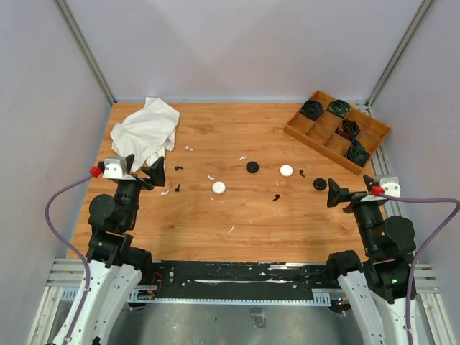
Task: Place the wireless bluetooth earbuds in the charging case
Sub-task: Pick up the charging case at the center of the board.
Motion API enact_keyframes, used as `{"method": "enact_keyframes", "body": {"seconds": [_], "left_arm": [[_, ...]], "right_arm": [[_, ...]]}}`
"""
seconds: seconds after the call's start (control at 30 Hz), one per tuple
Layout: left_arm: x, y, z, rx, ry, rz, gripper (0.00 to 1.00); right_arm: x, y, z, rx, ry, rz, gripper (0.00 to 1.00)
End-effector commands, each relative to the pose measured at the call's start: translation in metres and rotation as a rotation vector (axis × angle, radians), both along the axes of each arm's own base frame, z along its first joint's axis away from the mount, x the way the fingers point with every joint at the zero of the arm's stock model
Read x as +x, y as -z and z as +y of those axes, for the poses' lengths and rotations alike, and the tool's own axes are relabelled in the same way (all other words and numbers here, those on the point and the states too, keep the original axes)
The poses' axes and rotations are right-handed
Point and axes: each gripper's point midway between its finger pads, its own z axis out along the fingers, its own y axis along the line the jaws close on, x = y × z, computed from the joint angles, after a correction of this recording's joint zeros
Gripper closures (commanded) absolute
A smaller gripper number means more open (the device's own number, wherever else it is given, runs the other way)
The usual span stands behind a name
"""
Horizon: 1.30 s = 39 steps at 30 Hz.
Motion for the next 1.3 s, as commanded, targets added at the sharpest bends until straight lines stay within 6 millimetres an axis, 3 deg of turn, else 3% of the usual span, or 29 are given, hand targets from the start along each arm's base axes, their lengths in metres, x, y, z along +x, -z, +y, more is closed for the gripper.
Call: {"method": "enact_keyframes", "body": {"seconds": [0.0,0.23,0.4,0.63,0.9,1.07,1.27], "left_arm": [[-0.001,-0.018,-0.005,-0.008,0.034,-0.02,0.01],[0.014,-0.001,-0.024,0.011,0.117,0.162,0.01],[0.029,0.035,-0.049,0.006,0.22,0.397,0.03],[0.038,0.103,-0.078,-0.018,0.279,0.677,0.07],[0.042,0.17,-0.126,0.139,0.318,0.902,0.07],[0.047,0.201,-0.152,0.265,0.358,0.985,0.09],[0.054,0.221,-0.172,0.344,0.423,1.044,0.09]], "right_arm": [[-0.001,-0.006,-0.003,0.024,0.015,-0.03,0.01],[0.0,-0.004,-0.003,0.026,0.018,-0.024,0.01],[0.001,-0.002,-0.005,0.027,0.033,-0.012,0.01],[0.002,0.001,-0.005,0.024,0.035,-0.006,0.01],[0.003,0.0,0.002,0.019,-0.007,-0.007,0.01],[0.003,0.0,0.002,0.015,-0.005,-0.009,0.02],[0.004,0.001,0.001,0.012,-0.004,-0.007,0.01]]}}
